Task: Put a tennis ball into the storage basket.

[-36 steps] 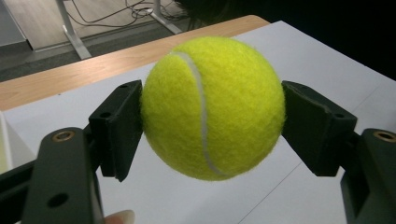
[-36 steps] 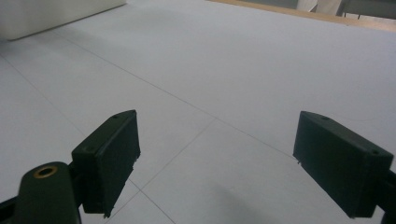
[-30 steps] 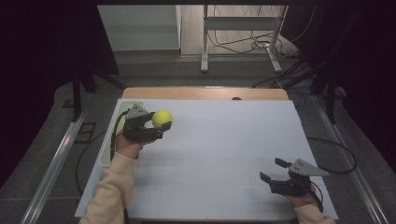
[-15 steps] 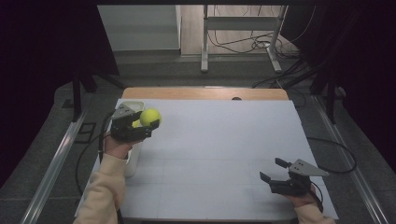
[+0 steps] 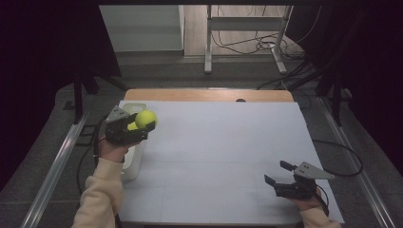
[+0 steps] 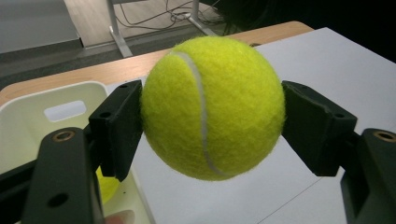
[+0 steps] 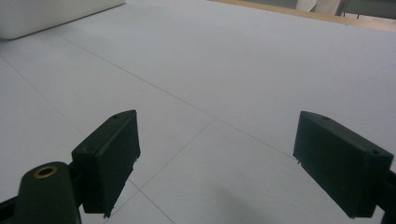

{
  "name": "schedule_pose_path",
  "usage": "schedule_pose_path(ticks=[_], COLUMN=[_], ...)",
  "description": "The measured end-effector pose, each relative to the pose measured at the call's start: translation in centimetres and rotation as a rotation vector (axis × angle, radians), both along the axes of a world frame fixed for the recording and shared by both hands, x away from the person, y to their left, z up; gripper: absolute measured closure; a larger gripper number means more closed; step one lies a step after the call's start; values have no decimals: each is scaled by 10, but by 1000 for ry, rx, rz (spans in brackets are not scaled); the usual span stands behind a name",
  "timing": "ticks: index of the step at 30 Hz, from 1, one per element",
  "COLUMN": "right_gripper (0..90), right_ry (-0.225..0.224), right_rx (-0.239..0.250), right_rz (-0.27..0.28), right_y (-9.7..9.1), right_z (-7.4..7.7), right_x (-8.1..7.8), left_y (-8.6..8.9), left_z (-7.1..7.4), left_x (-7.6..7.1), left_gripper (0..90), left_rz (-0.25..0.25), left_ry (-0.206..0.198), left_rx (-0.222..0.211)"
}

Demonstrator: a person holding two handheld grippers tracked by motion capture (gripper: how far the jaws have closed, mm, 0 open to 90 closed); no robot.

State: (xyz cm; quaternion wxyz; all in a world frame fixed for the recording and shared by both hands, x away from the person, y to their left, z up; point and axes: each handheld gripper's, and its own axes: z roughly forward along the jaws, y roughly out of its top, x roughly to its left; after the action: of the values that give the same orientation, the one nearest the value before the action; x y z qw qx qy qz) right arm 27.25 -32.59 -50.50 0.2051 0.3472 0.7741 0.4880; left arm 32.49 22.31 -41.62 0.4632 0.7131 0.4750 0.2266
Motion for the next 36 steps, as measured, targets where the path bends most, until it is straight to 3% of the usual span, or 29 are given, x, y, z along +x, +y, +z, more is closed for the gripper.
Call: schedule_pose_path(ticks=[15, 36], right_gripper=[150, 150], right_ry=[-1, -2], right_rx=[-1, -5], right_rz=[-1, -3], right_y=[0, 0], right_z=[0, 0], right_x=[0, 0], left_y=[12, 36], left_z=[-2, -11], left_x=[-3, -3], left_gripper=[260, 260], left_rz=[46, 116], left_ry=[0, 37], left_rx=[6, 1])
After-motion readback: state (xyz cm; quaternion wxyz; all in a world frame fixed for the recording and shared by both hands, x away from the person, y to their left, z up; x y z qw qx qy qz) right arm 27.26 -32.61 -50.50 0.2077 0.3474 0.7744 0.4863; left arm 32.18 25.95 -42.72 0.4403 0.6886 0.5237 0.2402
